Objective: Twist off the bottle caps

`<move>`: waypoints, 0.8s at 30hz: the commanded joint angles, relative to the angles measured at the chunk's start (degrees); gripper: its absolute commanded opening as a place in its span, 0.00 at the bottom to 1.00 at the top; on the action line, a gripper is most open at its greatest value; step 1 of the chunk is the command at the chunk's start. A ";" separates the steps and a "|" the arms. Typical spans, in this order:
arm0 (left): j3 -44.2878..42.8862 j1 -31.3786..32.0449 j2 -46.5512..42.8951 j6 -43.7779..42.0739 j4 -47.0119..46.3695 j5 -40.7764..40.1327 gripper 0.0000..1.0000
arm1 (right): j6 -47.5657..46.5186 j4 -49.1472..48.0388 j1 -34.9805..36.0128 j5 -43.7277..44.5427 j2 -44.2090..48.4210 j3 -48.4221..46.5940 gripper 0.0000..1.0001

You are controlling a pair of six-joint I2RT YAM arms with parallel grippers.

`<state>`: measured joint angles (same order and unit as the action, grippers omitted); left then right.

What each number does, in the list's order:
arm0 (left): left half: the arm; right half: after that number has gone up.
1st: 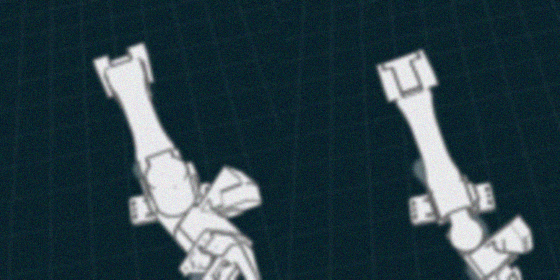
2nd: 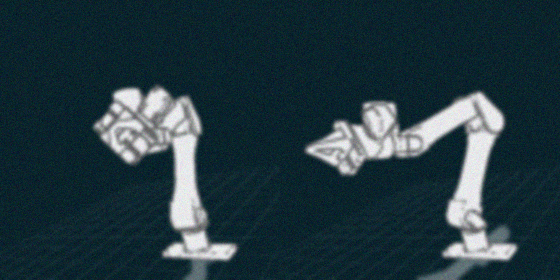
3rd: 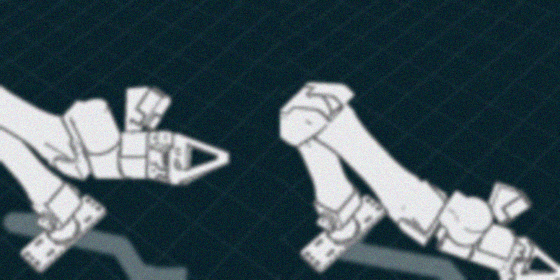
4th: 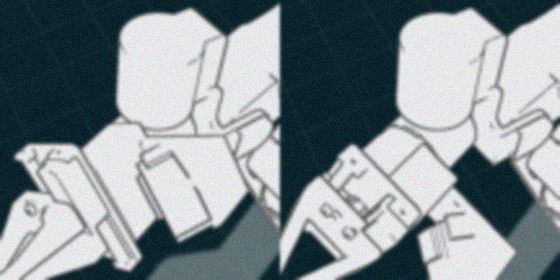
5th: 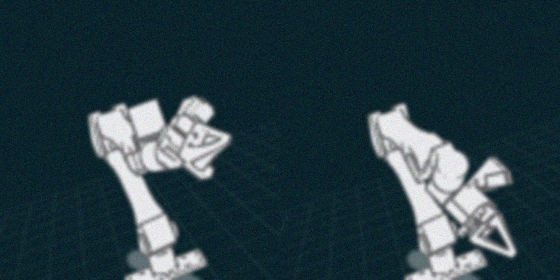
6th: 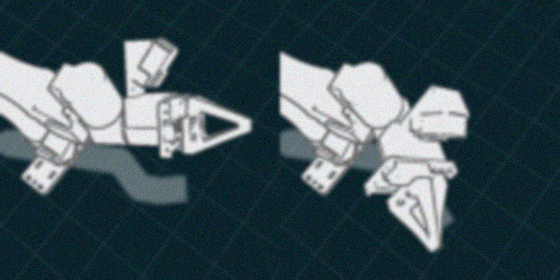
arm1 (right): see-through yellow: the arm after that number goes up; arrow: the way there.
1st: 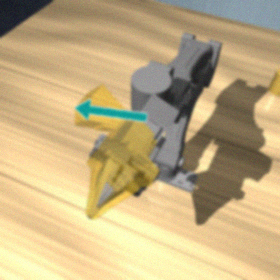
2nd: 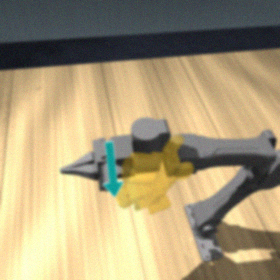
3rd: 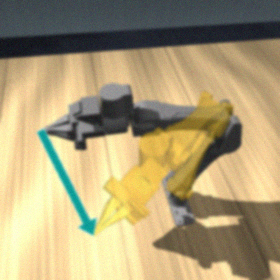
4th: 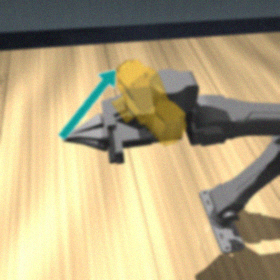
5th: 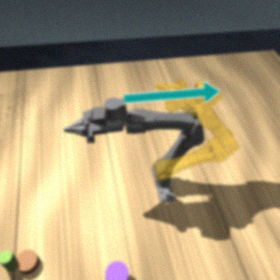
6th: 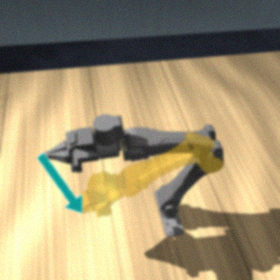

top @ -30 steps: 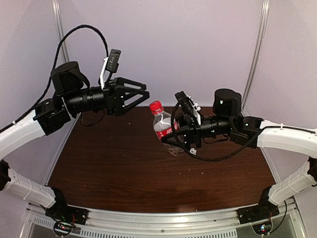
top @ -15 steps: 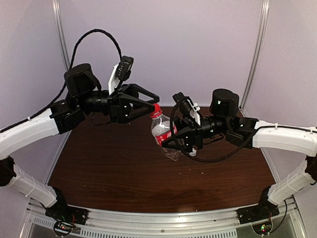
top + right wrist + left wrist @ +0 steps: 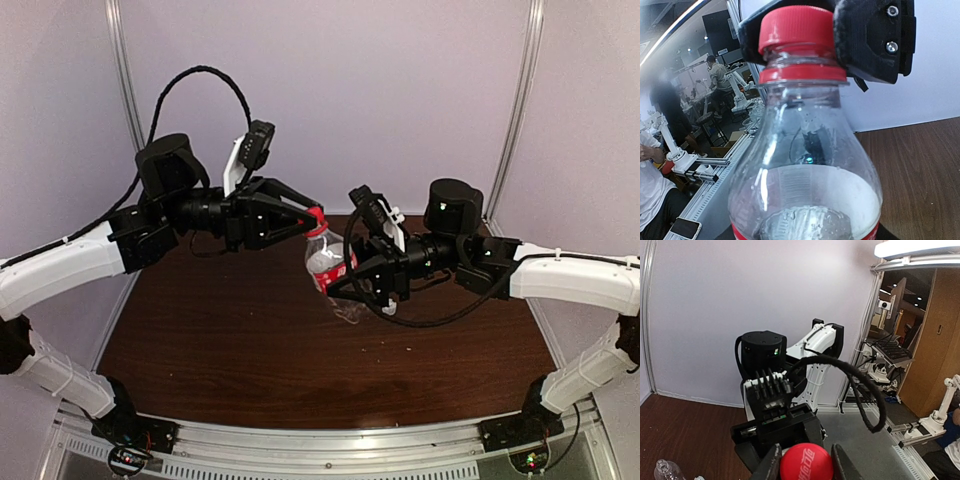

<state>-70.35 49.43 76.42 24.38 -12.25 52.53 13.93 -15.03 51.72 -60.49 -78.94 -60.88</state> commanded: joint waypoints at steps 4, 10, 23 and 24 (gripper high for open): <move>-0.08 -0.22 -0.84 -0.10 1.08 -6.45 0.19 | -1.55 1.99 -0.22 5.83 0.64 -1.94 0.36; -1.89 1.22 -3.03 4.18 9.10 -27.65 0.12 | -5.81 10.33 -0.26 23.20 1.77 -3.44 0.36; -7.48 5.34 -1.01 8.28 19.38 -45.99 0.21 | -6.40 11.95 0.14 36.65 2.86 -2.83 0.35; -7.33 5.38 -1.13 8.09 18.84 -45.51 0.24 | -6.52 11.80 0.13 36.05 3.03 -2.58 0.35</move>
<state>-75.75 54.94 75.70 33.10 6.61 10.61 5.87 -4.80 52.64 -29.76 -78.02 -62.65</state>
